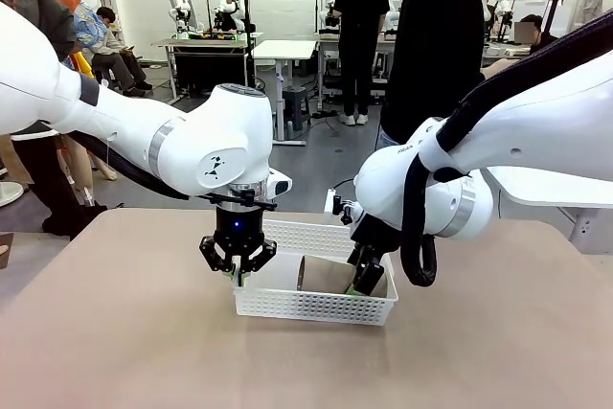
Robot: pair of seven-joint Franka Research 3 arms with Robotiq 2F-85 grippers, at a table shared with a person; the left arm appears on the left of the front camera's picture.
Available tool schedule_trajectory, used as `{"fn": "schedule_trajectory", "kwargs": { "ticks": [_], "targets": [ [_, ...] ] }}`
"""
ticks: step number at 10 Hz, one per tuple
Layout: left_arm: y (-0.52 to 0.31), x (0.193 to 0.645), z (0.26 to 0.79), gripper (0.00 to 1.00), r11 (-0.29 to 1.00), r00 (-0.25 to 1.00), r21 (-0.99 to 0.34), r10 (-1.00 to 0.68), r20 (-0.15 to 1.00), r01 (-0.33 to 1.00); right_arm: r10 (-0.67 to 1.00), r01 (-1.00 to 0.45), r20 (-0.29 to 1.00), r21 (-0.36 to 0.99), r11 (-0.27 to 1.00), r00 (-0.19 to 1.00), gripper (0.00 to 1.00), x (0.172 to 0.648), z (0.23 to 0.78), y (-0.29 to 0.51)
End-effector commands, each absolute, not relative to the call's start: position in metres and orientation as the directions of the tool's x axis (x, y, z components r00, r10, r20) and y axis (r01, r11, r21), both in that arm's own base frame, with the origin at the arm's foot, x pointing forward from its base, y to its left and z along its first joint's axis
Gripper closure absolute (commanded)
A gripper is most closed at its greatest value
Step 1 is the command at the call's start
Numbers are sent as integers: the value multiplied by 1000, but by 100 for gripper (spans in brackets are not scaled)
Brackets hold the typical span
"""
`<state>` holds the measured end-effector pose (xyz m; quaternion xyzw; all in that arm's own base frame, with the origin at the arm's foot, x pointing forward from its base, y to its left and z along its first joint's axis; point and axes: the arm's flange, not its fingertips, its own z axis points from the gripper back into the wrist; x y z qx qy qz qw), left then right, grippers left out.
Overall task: Clean and organize the cups into the basket.
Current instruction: Pick up the Organizing basket and move it to the center of the table, then pick up the Reusable plastic cup from the right side of the table and place it inside the Organizing basket.
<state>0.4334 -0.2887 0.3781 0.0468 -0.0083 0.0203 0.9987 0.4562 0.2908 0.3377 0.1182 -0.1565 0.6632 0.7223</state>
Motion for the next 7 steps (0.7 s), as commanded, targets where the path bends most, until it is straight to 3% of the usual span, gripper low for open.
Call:
{"fn": "schedule_trajectory", "kwargs": {
  "ticks": [1, 4, 7],
  "targets": [
    [-288, 434, 379, 100, 995, 999, 91, 44, 19, -45, 905, -996, 422, -40, 86, 61, 0, 456, 344, 286],
    [-288, 434, 379, 100, 995, 999, 91, 44, 19, -45, 803, -983, 595, -122, 138, 39, 0, 439, 432, 218],
    [-288, 434, 379, 100, 995, 999, 91, 44, 19, -45, 674, -965, 732, -94, 244, 99, 0, 430, 489, 65]
  ]
}}
